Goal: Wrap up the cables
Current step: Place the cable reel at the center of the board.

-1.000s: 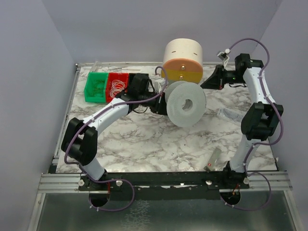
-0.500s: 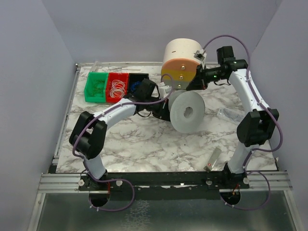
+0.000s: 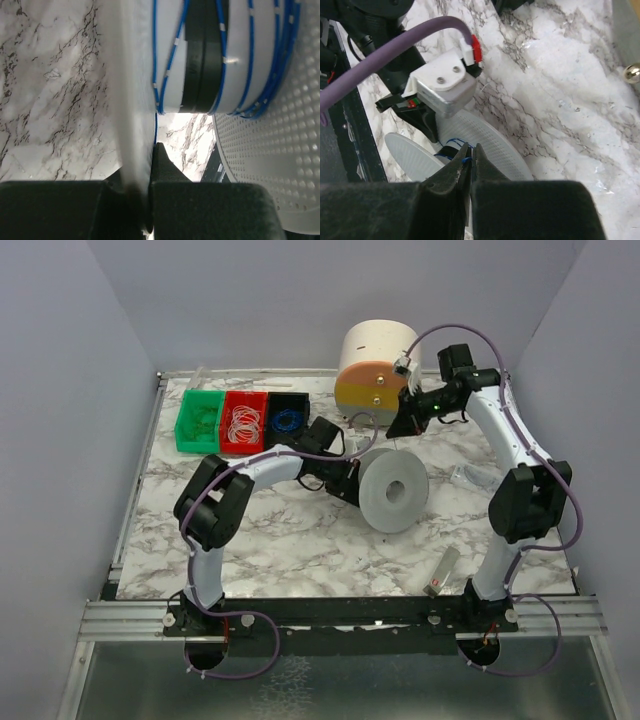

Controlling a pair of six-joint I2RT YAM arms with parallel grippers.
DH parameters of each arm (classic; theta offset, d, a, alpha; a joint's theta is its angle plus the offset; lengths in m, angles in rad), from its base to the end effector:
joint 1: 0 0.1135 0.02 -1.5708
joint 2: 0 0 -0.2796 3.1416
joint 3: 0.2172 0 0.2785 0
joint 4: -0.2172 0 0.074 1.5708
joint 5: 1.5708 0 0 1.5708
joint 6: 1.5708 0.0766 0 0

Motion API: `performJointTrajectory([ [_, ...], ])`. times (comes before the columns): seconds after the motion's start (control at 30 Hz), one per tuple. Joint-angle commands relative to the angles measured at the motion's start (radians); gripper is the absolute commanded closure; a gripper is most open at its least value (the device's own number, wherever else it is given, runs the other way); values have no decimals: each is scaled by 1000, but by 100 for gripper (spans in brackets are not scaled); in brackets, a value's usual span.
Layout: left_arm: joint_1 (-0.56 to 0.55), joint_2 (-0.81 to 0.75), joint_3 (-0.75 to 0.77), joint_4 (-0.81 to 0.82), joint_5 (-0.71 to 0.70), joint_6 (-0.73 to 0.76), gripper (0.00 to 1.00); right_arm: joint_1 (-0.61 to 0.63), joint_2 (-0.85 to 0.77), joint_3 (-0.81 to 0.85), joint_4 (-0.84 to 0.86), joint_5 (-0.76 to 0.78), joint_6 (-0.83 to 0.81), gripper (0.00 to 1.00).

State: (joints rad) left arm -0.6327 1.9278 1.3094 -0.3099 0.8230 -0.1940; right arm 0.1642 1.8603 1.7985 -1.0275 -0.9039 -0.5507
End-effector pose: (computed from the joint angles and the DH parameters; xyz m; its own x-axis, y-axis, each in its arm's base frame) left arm 0.3294 -0.3112 0.1658 -0.7793 0.4089 -0.4748 0.6177 0.3745 -0.6915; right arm 0.4155 0.1299 0.3170 -0.5044 -0.4117 -0.7591 -0.8496 0.3935 0.3511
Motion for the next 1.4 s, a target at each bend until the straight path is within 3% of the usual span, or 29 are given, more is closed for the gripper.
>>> performJointTrajectory([
  [0.0, -3, 55, 29, 45, 57, -47, 100, 35, -36, -70, 74, 48, 46, 96],
  [0.13, 8, 64, -13, 153, 46, -129, 100, 76, -63, -149, 124, 101, 78, 100],
  [0.4, 7, 139, -36, 220, 49, -210, 100, 165, -41, -219, 196, 166, 159, 100],
  [0.7, 25, 181, -87, 348, 51, -321, 100, 242, -36, -210, 148, 351, 114, 100],
  [0.87, 30, 237, -82, 363, 71, -339, 100, 244, 15, -158, 51, 327, 92, 95],
  [1.13, 71, 269, -79, 363, 57, -346, 68, 245, 102, -116, -17, 263, 77, 90],
  [1.37, 114, 253, -96, 352, 35, -327, 45, 245, 128, -82, -32, 274, 90, 71],
])
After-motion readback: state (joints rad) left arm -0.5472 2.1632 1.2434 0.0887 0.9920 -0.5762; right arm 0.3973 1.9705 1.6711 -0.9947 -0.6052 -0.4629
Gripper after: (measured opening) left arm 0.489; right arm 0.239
